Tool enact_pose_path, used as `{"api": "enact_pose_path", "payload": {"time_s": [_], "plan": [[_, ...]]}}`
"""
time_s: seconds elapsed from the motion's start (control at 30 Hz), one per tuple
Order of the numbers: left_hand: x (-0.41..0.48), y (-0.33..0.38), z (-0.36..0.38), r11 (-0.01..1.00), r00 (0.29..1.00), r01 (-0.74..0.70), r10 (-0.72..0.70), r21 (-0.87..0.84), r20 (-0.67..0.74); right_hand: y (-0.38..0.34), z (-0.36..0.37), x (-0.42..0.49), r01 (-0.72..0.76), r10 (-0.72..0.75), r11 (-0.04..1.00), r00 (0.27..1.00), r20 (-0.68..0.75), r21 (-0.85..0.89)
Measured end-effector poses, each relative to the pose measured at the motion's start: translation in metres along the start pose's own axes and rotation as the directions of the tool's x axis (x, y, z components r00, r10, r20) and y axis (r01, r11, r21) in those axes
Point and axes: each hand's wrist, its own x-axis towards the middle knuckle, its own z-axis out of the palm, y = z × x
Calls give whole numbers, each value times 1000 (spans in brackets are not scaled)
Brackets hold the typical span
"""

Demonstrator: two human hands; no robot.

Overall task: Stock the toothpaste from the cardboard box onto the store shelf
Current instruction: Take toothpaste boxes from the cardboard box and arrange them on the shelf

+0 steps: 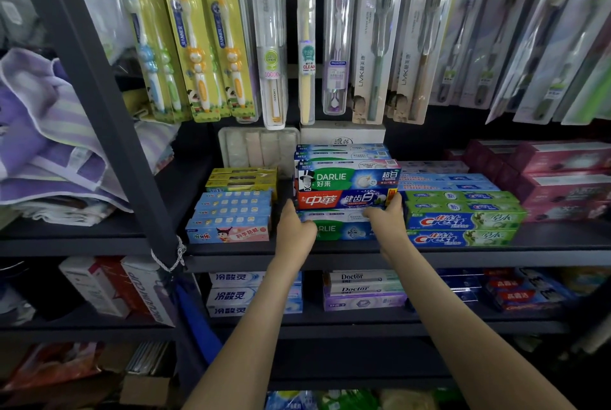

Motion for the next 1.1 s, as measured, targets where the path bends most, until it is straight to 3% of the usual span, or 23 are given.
{"api": "enact_pose_path", "payload": {"time_s": [0.23, 0.53, 0.63, 0.7, 0.77, 0.83, 0.97, 1.1], "plan": [[8, -9, 3, 1000, 1000, 0, 0, -8, -13, 3, 3, 1, 66, -67, 991, 998, -2, -116], [19, -12, -1, 999, 999, 28, -29, -34, -14, -4, -7, -1, 131, -129, 984, 991, 20, -117], [24, -1, -7, 998, 998, -49, 47, -42, -46, -18, -22, 3, 199, -198, 975, 980, 23, -102], [23, 14, -13, 987, 986, -156, 159, 47, -57, -35, -33, 9, 199, -198, 976, 980, 17, -86], [25, 25, -17, 888, 930, -325, 362, 325, -58, -52, -42, 18, 191, -188, 979, 981, 55, -65], [32, 35, -17, 646, 824, -494, 562, 582, 75, -65, -48, 30, 170, -161, 985, 973, 167, -41], [50, 51, -10, 303, 776, -561, 518, 771, 361, -72, -53, 46, 103, -89, 995, 915, 393, -13], [64, 64, -1, 181, 780, -566, 433, 805, 451, -67, -48, 55, 161, -92, 980, 883, 460, -114]]}}
